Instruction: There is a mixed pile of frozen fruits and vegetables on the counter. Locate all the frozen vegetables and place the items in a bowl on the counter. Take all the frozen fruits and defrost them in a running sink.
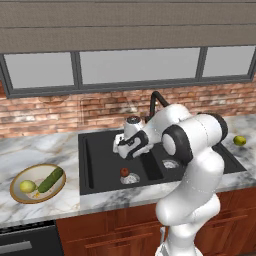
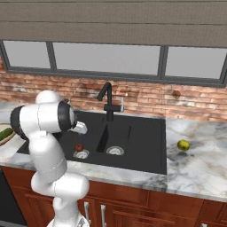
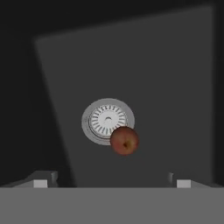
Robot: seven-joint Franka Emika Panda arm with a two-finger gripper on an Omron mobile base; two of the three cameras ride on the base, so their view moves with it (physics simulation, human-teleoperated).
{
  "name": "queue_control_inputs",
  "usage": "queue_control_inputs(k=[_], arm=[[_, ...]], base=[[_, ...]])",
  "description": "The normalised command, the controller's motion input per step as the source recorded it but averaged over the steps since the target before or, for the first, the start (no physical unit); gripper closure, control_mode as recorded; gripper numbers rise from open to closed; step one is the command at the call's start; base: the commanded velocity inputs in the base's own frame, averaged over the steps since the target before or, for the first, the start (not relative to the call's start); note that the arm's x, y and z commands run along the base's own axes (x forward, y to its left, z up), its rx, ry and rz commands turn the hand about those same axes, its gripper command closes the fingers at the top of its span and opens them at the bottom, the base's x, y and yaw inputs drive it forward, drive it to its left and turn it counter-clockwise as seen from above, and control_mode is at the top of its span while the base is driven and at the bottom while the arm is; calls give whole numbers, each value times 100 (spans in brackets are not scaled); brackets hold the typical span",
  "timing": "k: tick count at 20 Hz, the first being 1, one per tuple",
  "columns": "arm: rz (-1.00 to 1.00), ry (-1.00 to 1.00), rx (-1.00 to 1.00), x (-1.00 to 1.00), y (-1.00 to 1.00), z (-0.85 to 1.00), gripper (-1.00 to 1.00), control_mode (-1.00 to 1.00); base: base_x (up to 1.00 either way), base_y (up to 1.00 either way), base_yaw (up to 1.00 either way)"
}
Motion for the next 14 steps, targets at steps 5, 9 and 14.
queue_control_inputs(k=[5, 9, 14], arm=[[0, -11, 1, -32, -40, 61, -100, -100], [-4, -5, 0, -28, -23, 48, -100, -100], [-5, -3, 0, -26, -17, 34, -100, -100]], base=[[0, 0, 0], [0, 0, 0], [0, 0, 0]])
